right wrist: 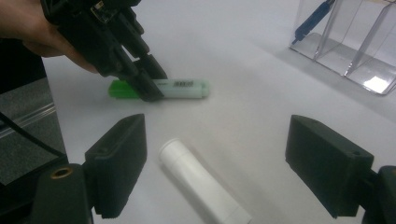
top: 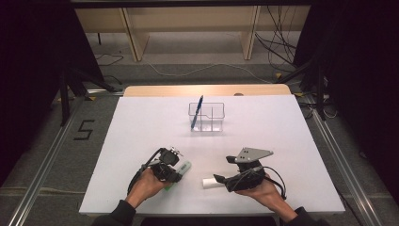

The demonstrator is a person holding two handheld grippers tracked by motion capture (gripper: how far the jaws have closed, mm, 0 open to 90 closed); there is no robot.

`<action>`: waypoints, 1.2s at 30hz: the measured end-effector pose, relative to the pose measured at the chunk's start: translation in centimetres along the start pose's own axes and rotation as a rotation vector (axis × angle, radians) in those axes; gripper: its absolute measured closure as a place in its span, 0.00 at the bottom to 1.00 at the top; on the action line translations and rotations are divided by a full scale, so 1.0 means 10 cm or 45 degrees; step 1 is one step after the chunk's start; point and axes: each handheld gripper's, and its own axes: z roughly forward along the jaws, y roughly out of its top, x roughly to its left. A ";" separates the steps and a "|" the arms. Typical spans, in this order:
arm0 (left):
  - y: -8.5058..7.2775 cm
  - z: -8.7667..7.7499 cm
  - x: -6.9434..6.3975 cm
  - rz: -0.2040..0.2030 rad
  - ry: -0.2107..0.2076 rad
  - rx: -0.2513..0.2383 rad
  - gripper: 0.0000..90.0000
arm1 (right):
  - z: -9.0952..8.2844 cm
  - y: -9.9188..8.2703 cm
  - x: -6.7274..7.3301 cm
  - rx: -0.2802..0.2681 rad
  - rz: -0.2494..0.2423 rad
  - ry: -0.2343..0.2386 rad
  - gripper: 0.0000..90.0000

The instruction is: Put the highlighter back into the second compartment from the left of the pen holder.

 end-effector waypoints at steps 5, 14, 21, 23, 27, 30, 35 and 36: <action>0.03 -0.09 0.04 0.010 -0.086 0.004 0.73 | -0.01 0.01 0.03 -0.005 -0.030 -0.008 0.24; 0.07 -0.25 0.02 0.066 -0.184 0.008 0.73 | -0.01 0.04 0.12 -0.004 -0.137 -0.020 0.24; 0.13 -0.31 -0.08 0.113 -0.232 0.027 0.73 | -0.01 0.05 0.20 0.000 -0.247 -0.068 0.24; 0.15 -0.33 -0.10 0.128 -0.238 0.023 0.73 | -0.01 0.05 0.23 0.010 -0.280 -0.079 0.24; 0.19 -0.35 -0.14 0.153 -0.258 0.038 0.73 | 0.00 0.05 0.29 0.019 -0.339 -0.101 0.24; 0.22 -0.39 -0.15 0.165 -0.269 0.042 0.73 | 0.00 0.05 0.33 0.020 -0.401 -0.129 0.24; 0.29 -0.44 -0.19 0.202 -0.290 0.057 0.73 | 0.02 0.04 0.43 0.028 -0.532 -0.192 0.25; 0.30 -0.44 -0.21 0.206 -0.293 0.053 0.73 | 0.02 0.04 0.45 0.028 -0.561 -0.207 0.26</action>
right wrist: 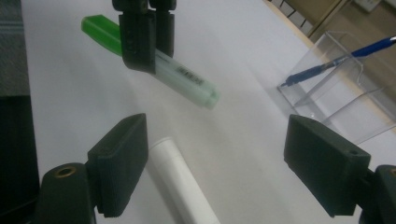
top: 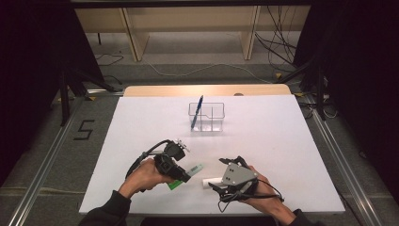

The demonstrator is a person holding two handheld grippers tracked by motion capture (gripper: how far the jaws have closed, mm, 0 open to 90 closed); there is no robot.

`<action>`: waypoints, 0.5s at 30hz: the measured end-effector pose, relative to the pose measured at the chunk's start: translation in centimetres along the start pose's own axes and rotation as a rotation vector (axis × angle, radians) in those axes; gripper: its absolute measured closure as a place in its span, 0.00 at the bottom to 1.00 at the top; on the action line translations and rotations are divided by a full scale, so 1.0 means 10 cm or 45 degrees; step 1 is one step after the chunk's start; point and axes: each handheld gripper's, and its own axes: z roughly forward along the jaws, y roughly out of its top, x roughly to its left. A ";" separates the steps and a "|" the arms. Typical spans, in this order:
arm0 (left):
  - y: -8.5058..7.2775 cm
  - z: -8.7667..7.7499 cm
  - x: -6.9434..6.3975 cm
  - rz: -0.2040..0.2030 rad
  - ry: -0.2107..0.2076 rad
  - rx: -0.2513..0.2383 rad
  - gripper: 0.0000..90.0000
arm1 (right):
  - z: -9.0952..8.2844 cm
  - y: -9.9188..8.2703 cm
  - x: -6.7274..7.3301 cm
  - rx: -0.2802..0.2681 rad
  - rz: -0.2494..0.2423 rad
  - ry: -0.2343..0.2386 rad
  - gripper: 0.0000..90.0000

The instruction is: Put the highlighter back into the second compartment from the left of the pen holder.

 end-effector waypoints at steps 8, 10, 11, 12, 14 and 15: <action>0.13 0.00 -0.09 0.058 -0.034 0.029 0.73 | 0.04 0.02 0.17 0.034 -0.257 -0.147 0.27; 0.17 -0.01 -0.11 0.071 -0.040 0.034 0.73 | 0.05 0.02 0.20 0.036 -0.311 -0.173 0.28; 0.18 -0.02 -0.11 0.080 -0.042 0.036 0.73 | 0.05 0.02 0.22 0.049 -0.337 -0.193 0.28; 0.19 -0.02 -0.13 0.077 -0.047 0.033 0.73 | 0.06 0.02 0.24 0.055 -0.357 -0.210 0.28; 0.22 -0.03 -0.14 0.086 -0.049 0.033 0.73 | 0.07 0.01 0.26 0.059 -0.416 -0.232 0.28; 0.23 -0.02 -0.15 0.084 -0.052 0.029 0.73 | 0.08 0.01 0.28 0.067 -0.430 -0.248 0.28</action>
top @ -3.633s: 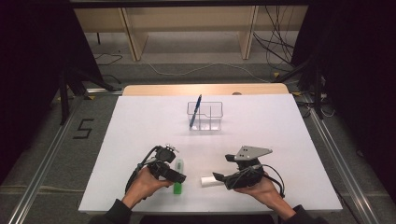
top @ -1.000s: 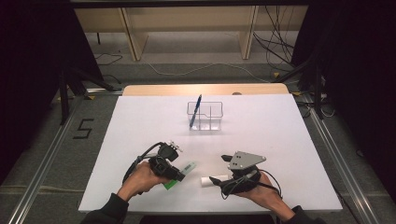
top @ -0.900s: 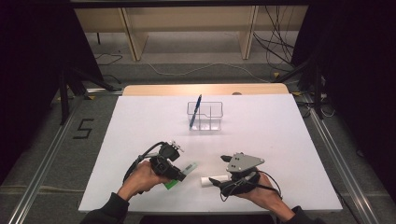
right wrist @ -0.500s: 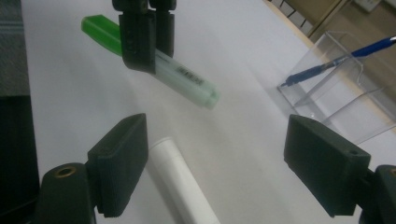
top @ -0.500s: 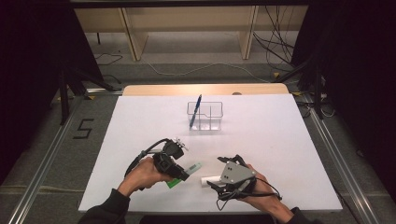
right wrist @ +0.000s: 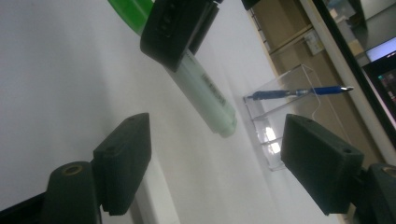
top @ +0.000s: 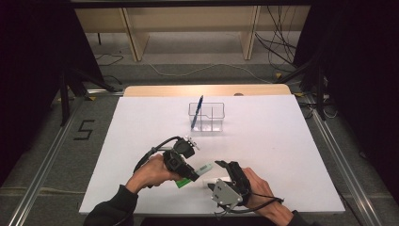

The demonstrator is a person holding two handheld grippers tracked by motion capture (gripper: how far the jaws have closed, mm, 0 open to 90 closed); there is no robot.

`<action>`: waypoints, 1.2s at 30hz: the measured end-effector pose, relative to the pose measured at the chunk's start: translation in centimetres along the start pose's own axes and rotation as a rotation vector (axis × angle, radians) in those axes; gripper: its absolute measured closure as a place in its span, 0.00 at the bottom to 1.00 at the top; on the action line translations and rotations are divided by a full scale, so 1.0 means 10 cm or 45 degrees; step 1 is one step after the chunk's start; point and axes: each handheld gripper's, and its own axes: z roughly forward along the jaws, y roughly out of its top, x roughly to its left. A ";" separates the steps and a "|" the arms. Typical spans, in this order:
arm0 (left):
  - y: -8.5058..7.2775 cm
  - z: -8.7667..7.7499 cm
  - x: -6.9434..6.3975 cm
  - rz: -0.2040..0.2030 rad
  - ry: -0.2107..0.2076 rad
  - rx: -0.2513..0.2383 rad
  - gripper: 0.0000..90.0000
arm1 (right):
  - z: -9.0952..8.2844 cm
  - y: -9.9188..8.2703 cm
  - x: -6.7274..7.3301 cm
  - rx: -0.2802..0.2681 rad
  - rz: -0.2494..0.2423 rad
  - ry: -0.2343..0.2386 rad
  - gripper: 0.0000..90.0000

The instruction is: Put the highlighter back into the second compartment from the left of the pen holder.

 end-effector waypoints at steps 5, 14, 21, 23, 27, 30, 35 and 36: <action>0.04 0.00 -0.03 0.013 -0.008 0.000 0.73 | 0.01 0.01 0.05 0.014 -0.097 -0.058 0.29; 0.11 0.01 -0.07 0.027 -0.017 -0.003 0.73 | 0.05 0.02 0.13 0.034 -0.254 -0.165 0.36; 0.16 0.04 -0.10 0.034 -0.030 0.001 0.73 | 0.06 0.03 0.18 0.050 -0.350 -0.200 0.45; 0.18 0.04 -0.10 0.047 -0.034 0.011 0.73 | 0.07 0.02 0.20 0.053 -0.376 -0.223 0.48; 0.21 0.05 -0.12 0.061 -0.043 0.014 0.73 | 0.08 0.02 0.22 0.064 -0.421 -0.237 0.53; 0.22 0.06 -0.14 0.056 -0.053 0.013 0.73 | 0.09 0.01 0.23 0.065 -0.465 -0.256 0.57; 0.24 0.08 -0.17 0.064 -0.060 0.019 0.73 | 0.09 0.01 0.23 0.052 -0.517 -0.276 0.63; 0.25 0.08 -0.17 0.069 -0.060 0.022 0.73 | 0.09 0.00 0.24 0.056 -0.522 -0.281 0.64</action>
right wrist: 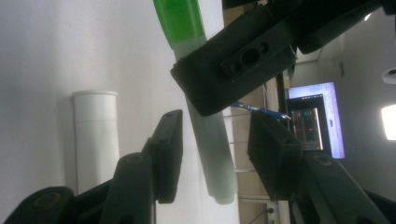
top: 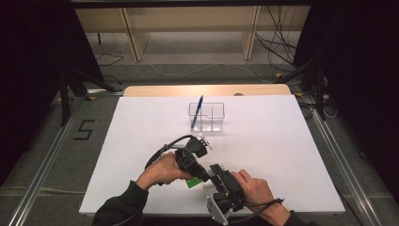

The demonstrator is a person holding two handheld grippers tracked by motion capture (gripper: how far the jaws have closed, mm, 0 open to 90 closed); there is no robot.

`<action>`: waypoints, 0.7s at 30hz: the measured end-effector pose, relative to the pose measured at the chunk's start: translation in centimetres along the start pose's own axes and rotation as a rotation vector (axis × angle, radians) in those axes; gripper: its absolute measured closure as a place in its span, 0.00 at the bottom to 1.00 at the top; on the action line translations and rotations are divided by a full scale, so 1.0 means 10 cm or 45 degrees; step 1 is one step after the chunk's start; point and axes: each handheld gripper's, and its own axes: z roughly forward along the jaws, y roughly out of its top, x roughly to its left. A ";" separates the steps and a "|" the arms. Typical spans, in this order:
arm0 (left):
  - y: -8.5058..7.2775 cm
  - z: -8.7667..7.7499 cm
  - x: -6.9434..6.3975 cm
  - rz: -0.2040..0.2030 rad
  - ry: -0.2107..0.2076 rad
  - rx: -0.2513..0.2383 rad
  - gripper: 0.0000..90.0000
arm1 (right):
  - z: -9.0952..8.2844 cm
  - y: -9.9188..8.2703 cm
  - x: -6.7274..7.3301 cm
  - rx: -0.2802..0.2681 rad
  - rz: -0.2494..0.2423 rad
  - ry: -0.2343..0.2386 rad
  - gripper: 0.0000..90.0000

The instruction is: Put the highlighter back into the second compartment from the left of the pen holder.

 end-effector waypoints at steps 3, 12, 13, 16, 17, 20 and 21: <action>0.01 0.00 0.00 0.007 -0.004 0.008 0.73 | 0.00 0.00 0.02 0.001 -0.012 -0.009 0.67; 0.02 0.02 0.00 0.010 -0.017 0.026 0.73 | -0.01 0.00 0.05 0.012 -0.049 -0.014 0.73; 0.02 0.02 0.00 0.010 -0.017 0.028 0.73 | -0.01 0.00 0.05 0.010 -0.060 -0.012 0.74; 0.02 0.02 0.00 0.009 -0.022 0.029 0.73 | 0.00 0.00 0.04 -0.007 -0.101 -0.021 0.77; 0.02 0.02 0.00 0.008 -0.022 0.027 0.73 | 0.00 0.00 0.04 -0.006 -0.105 -0.018 0.78; 0.02 0.02 0.00 0.003 -0.027 0.022 0.73 | 0.00 0.00 0.06 -0.006 -0.105 -0.020 0.81; 0.02 0.02 0.00 0.002 -0.028 0.024 0.73 | 0.00 -0.01 0.07 0.003 -0.100 -0.014 0.82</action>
